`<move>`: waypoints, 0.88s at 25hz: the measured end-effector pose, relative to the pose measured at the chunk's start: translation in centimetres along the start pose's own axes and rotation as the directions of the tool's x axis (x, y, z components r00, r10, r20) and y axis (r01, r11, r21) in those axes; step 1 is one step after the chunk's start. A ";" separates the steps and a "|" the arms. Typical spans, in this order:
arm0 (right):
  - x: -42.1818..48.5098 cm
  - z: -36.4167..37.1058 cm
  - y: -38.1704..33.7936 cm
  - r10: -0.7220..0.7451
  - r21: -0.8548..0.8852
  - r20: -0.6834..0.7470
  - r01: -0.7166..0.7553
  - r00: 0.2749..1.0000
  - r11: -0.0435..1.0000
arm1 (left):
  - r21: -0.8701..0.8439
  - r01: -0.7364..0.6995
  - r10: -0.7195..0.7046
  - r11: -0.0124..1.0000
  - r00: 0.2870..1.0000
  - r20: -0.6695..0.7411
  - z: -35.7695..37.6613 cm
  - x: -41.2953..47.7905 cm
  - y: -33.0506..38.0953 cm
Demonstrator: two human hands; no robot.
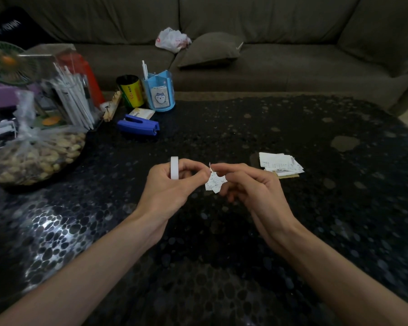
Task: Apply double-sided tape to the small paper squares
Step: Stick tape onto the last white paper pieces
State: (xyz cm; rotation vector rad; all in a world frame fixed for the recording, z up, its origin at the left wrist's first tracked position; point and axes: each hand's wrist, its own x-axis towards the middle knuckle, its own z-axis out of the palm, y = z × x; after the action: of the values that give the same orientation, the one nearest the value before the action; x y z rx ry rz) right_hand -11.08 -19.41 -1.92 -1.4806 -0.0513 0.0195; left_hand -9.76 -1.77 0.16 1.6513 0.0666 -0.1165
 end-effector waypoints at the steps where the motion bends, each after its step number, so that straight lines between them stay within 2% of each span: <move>1: 0.0 0.0 0.0 0.007 0.007 0.000 -0.007 1.000 1.000 | 0.019 -0.006 0.006 1.000 1.000 -0.002 0.0 0.0 -0.1; 7: 0.2 -0.3 -0.1 0.044 0.024 -0.033 -0.043 0.998 0.999 | 0.115 0.004 -0.001 0.993 1.000 -0.027 -0.1 0.4 -0.4; 13: 0.5 -0.5 0.0 0.067 0.068 -0.076 -0.061 0.995 0.996 | 0.115 0.042 -0.034 0.992 0.997 -0.068 -0.2 0.5 -0.4; 15: 0.6 -0.7 -0.1 0.034 0.035 -0.084 -0.031 0.996 0.999 | 0.099 0.047 -0.041 0.994 0.997 -0.063 -0.1 0.4 -0.4; 19: 0.3 -0.4 -0.2 -0.056 -0.075 -0.014 0.055 0.998 0.996 | 0.124 0.062 -0.066 0.990 0.997 0.034 0.2 0.1 -0.3; 22: 0.9 -1.2 -0.5 -0.087 -0.152 -0.095 0.072 0.992 0.986 | 0.095 0.079 -0.082 0.992 0.996 0.027 0.5 -0.1 -0.4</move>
State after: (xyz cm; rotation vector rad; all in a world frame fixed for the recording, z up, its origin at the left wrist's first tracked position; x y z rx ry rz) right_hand -10.16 -20.60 -1.51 -1.6250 -0.0297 -0.1269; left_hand -9.88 -2.26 -0.30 1.7403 0.1058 -0.2093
